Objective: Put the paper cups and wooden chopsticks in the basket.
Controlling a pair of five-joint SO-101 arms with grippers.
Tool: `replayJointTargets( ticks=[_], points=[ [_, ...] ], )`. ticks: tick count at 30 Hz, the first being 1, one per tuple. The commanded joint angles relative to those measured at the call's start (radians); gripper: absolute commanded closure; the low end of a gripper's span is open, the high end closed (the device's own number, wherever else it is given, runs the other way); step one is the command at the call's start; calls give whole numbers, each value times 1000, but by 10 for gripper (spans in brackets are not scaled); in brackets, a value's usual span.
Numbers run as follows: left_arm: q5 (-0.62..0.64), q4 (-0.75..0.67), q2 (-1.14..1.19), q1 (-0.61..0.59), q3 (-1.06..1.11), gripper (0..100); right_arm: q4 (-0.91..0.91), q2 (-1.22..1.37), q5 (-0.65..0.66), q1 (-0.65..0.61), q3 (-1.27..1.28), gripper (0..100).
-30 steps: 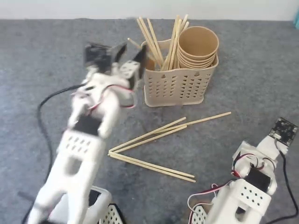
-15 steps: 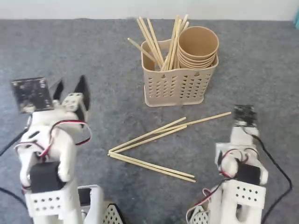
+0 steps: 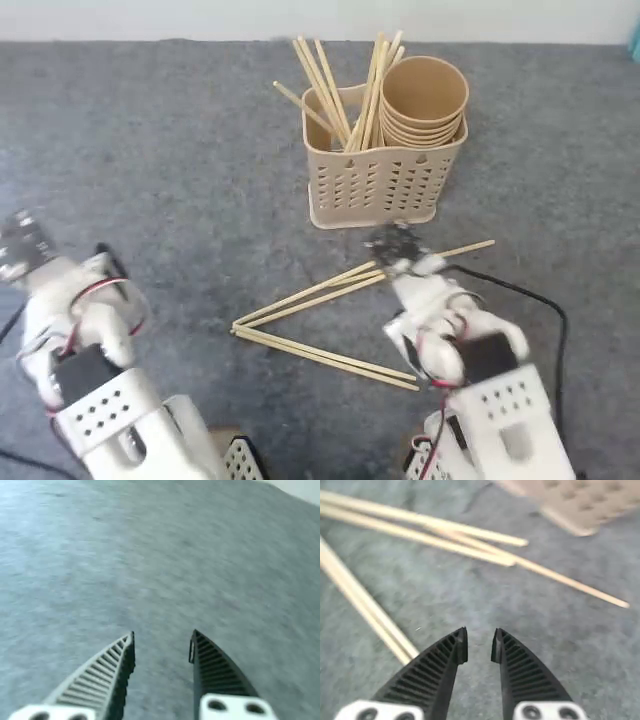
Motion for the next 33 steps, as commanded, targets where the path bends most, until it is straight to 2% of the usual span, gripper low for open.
replayJointTargets(
  ticks=[1,4,8,10,18,22,33],
  points=[
    [14,-51,-9,-91,10,827,-4,208,9,-108,-167,903],
    [12,-61,-9,-101,13,827,-4,397,-32,-186,-302,896],
    [12,-91,-9,-137,-8,827,-5,633,-63,-292,-459,809],
    [14,-89,-9,-152,-31,827,-27,734,-72,-334,-526,806],
    [-8,-94,-9,-161,-101,824,-124,1092,-69,-397,-747,798],
    [-46,-94,14,-160,-151,824,-120,1247,-68,-406,-873,745],
    [-43,-92,545,-203,-475,824,-124,1425,-15,-407,-993,768]
  ],
)
